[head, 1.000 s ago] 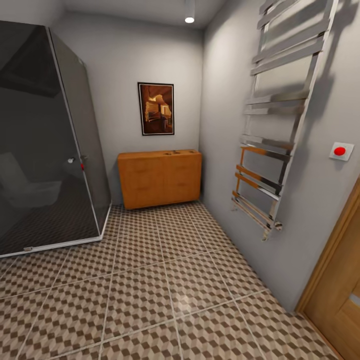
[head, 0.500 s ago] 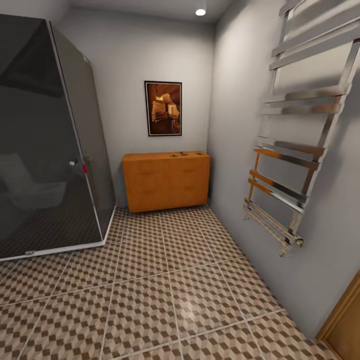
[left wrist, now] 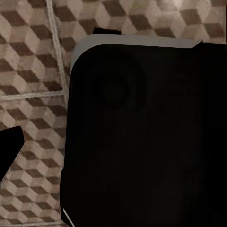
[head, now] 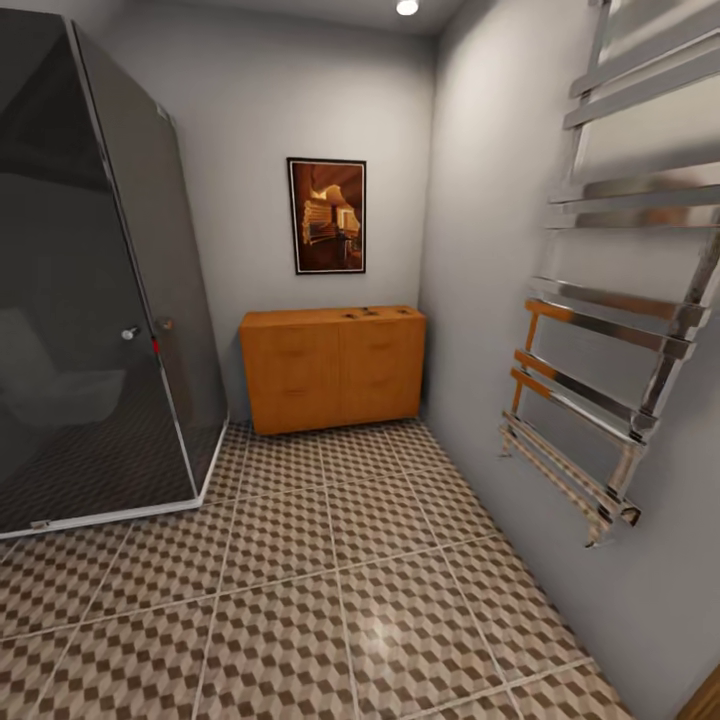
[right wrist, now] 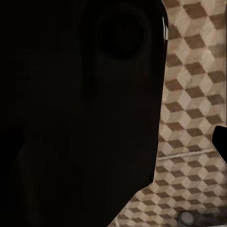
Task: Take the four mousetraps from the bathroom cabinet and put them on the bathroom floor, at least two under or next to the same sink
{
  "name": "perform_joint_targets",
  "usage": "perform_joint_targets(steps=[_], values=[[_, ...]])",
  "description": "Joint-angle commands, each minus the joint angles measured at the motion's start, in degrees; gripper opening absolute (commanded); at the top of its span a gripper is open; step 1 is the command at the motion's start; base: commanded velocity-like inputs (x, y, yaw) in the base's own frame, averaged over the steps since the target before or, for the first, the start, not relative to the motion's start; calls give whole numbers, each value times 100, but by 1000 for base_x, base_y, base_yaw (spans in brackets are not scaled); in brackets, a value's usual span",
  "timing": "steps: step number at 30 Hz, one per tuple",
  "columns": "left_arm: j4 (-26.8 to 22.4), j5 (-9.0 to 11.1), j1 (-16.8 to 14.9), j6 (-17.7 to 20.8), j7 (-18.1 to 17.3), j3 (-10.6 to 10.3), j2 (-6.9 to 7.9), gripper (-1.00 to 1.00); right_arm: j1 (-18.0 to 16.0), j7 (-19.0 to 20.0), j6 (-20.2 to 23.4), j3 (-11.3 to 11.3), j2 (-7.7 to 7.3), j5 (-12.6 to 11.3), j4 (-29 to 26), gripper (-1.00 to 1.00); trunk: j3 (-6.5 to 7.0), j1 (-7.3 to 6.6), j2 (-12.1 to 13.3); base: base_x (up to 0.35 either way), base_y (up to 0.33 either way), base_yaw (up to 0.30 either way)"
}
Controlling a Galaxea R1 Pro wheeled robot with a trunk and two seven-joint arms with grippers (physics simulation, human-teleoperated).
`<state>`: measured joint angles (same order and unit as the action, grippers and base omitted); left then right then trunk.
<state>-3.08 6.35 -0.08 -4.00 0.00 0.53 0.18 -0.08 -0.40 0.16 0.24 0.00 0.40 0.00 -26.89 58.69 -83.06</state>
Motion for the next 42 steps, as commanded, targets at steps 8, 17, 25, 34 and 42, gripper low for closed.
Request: perform_joint_targets(steps=[8, 17, 25, 34, 42], values=[[0, 51, -1, -13, 0, 1, 0, 100, -1, -4, 2, 2, 0, 4, 0, 100, -4, 3, -2, 325, 0, 1], [0, 51, -1, -13, 0, 1, 0, 100, -1, -4, 2, 2, 0, 4, 0, 100, -4, 3, -2, 325, 0, 0], [0, 51, -1, -13, 0, 2, 0, 100, -1, -4, 2, 2, 0, 4, 0, 100, -4, 3, -2, 325, 0, 0], [0, 51, -1, -13, 0, 2, 0, 100, -1, -4, 2, 1, 0, 4, 0, 100, -4, 3, -2, 324, 0, 0], [0, 51, -1, -13, 0, 0, 0, 100, -1, -4, 1, 2, 0, 4, 0, 100, -4, 3, -2, 325, 0, 0]])
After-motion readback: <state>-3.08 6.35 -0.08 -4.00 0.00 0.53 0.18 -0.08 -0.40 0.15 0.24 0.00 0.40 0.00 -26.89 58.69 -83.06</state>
